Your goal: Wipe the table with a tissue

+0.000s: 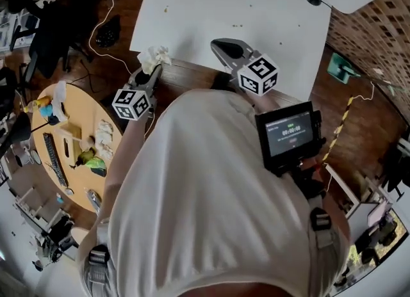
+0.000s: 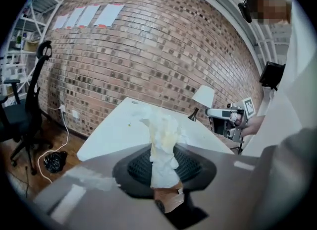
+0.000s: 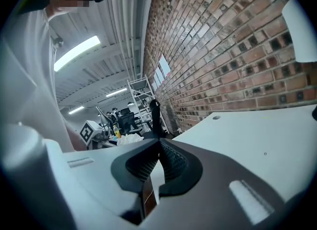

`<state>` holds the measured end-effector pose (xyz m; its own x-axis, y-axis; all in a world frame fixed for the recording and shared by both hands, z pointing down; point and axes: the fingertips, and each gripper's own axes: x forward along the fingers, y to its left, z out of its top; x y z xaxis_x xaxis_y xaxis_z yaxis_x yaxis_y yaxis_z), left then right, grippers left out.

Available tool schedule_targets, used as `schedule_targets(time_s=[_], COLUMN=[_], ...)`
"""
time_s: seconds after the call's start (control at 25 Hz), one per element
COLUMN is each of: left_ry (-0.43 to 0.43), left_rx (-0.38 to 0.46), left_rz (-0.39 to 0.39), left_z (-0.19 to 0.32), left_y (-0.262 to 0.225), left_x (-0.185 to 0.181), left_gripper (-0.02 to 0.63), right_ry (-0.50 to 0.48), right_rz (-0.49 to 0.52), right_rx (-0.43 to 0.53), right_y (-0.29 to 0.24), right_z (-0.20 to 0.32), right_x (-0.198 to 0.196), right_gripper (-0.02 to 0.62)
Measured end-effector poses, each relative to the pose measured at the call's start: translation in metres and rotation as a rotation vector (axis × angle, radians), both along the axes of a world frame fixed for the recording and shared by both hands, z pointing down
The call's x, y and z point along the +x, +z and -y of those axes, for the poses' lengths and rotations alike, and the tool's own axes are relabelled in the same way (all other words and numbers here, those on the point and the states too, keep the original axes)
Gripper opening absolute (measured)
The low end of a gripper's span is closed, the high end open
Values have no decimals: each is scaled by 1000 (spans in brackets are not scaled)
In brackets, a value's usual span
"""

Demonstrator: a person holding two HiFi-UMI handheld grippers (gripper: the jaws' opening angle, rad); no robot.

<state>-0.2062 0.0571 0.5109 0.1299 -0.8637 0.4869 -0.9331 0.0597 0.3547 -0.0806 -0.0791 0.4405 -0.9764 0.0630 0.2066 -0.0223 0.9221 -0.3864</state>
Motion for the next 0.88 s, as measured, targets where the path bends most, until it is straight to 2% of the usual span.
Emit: schedule_targets(time_s=[0.12,0.32,0.52,0.72,0.88], left_ry=[48,41,41,71,103], left_rx=[-10,-78,-147,-172,-246], left_rz=[14,63,72,35,-11], left_z=[23,40,50,65,76], left_y=[4,13,26,30,45], left_x=[5,-13,-28,-44,-62], left_gripper=[101,103,102,103,103], right_ry=[34,73,119,156,193], right_rz=[-9,-1,-7,-32,-52], right_rx=[-9,-27,-53,-63,-58], right_y=[7,8,15,15,10], right_z=[11,25,37,45,47], right_x=[16,23,28,27,22], right_gripper=[8,8,8,8,8])
